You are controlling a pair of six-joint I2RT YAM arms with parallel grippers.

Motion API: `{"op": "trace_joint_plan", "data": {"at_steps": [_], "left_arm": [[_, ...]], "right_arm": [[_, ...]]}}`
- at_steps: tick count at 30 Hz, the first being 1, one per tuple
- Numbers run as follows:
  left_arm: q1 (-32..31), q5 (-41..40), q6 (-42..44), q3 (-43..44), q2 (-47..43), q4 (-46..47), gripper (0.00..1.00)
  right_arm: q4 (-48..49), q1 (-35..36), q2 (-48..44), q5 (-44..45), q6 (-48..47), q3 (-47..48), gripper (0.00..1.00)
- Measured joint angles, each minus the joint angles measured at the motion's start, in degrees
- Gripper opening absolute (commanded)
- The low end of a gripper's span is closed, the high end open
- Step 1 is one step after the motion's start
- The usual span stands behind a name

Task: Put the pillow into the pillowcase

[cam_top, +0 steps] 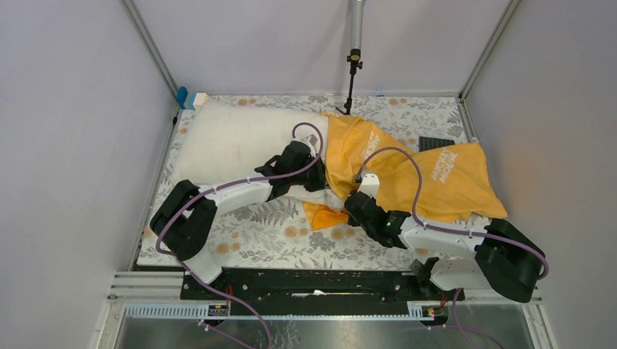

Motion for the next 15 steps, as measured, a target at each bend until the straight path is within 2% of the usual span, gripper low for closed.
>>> {"op": "trace_joint_plan", "data": {"at_steps": [1, 6, 11, 15], "left_arm": [[0.0, 0.0, -0.02, 0.02, 0.0, 0.0, 0.0], [0.04, 0.04, -0.39, 0.02, 0.0, 0.26, 0.0], [0.22, 0.09, -1.64, 0.94, 0.0, 0.11, 0.0], [0.98, 0.0, -1.75, 4.83, 0.59, -0.57, 0.0]], "right_arm": [[0.31, 0.0, 0.0, -0.09, 0.17, 0.0, 0.0], [-0.11, 1.05, -0.72, -2.78, 0.33, 0.07, 0.0], [-3.72, 9.27, -5.33, -3.8, 1.2, 2.43, 0.0], [-4.5, 15.61, -9.07, -3.39, 3.15, 2.49, 0.0]]}}
